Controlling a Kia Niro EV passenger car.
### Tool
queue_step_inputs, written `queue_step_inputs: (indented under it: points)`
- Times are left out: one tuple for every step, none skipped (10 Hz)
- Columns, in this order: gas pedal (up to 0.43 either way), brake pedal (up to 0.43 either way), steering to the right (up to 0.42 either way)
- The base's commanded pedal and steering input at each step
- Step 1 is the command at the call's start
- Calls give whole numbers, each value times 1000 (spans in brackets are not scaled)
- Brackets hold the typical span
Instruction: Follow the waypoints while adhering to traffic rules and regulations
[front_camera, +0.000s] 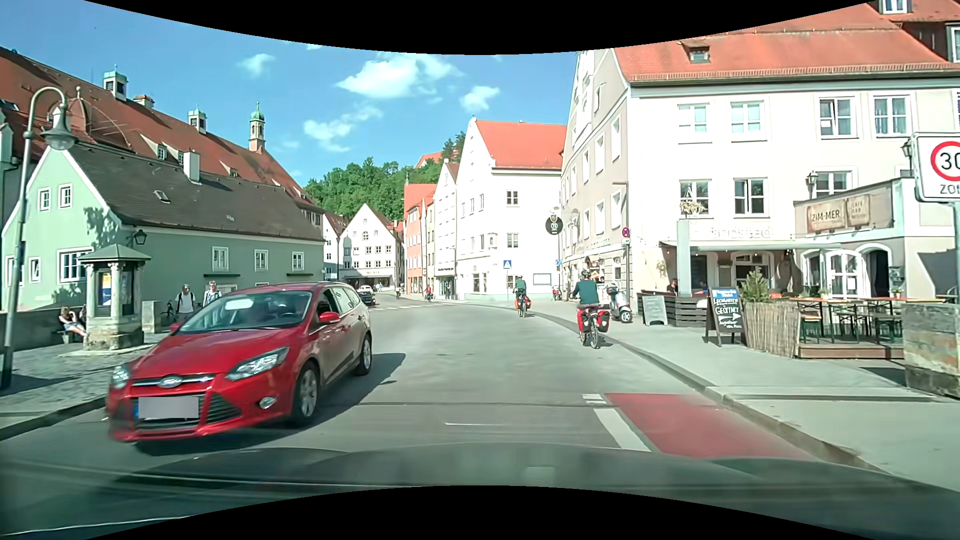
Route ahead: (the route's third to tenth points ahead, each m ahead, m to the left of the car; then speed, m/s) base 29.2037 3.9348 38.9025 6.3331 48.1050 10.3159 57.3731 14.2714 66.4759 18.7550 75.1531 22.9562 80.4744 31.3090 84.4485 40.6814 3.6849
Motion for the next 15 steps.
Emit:
queue_step_inputs:
  points:
    - [0,12,1]
    - [0,6,1]
    - [0,6,7]
    - [0,6,11]
    - [0,6,16]
    - [0,6,17]
    - [0,6,17]
    - [0,6,16]
    - [0,6,16]
    - [0,6,15]
    - [47,6,15]
    - [59,6,15]
    - [118,6,18]
    - [150,6,19]
    - [150,6,21]
